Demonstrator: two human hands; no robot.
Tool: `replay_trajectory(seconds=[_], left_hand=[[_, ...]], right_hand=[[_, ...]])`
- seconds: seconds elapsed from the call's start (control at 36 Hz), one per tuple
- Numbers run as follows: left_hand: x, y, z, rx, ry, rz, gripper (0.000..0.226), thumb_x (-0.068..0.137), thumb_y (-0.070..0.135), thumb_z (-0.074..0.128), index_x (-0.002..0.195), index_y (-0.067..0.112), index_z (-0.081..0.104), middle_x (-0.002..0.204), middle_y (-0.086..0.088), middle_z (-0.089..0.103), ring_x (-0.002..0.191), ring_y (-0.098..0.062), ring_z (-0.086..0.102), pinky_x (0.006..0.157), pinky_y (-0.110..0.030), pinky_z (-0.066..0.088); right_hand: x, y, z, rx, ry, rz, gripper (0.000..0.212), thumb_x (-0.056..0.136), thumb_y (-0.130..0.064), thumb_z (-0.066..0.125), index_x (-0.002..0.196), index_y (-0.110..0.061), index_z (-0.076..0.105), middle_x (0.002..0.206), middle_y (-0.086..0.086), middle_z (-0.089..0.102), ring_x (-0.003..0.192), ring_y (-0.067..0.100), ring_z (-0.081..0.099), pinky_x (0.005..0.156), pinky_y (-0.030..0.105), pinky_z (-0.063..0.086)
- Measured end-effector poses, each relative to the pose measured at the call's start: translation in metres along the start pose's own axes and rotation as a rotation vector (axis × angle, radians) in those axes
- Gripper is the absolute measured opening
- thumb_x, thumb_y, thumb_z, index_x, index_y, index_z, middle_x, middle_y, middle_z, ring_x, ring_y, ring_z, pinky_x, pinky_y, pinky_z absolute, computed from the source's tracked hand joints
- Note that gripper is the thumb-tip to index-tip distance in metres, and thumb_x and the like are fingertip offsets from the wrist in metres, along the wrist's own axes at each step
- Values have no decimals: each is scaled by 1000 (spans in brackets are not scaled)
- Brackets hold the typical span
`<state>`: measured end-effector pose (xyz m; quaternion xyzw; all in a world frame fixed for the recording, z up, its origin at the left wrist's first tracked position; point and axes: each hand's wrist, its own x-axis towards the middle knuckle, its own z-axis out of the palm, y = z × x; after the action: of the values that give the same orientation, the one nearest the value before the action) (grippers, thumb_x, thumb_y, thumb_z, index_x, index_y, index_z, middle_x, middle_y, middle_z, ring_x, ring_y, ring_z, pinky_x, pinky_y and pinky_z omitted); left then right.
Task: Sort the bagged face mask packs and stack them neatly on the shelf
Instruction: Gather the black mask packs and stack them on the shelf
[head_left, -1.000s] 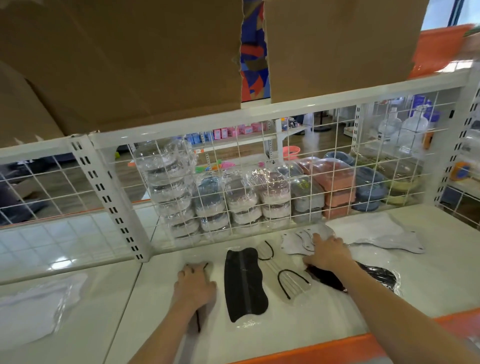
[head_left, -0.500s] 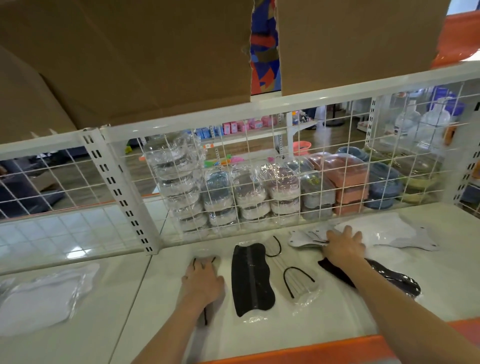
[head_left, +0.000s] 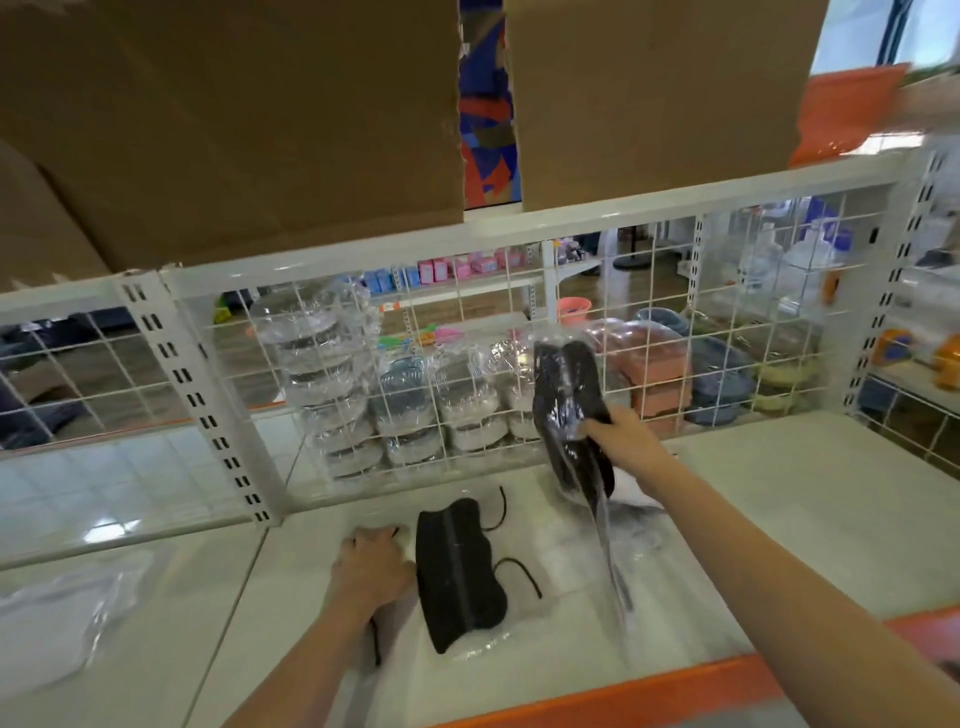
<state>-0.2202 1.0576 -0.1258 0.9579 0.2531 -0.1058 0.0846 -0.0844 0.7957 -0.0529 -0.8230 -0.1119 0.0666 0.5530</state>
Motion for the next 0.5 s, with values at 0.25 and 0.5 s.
replay_trajectory(seconds=[0.25, 0.5], left_hand=[[6, -3, -5, -107, -69, -25, 66, 79, 45, 38, 140, 21, 42, 142, -12, 40, 133, -32, 32, 109, -42, 30], [3, 14, 2, -174, 88, 27, 36, 93, 32, 38, 122, 13, 50, 127, -16, 49, 118, -32, 45, 98, -36, 38]], right_hand=[[-2, 7, -26, 698, 116, 73, 8, 92, -6, 54, 85, -8, 58, 79, 14, 60, 69, 25, 54, 70, 39, 43], [-28, 80, -25, -191, 314, 421, 46, 94, -10, 50, 131, 12, 36, 134, 29, 42, 125, 41, 42, 100, 39, 35]])
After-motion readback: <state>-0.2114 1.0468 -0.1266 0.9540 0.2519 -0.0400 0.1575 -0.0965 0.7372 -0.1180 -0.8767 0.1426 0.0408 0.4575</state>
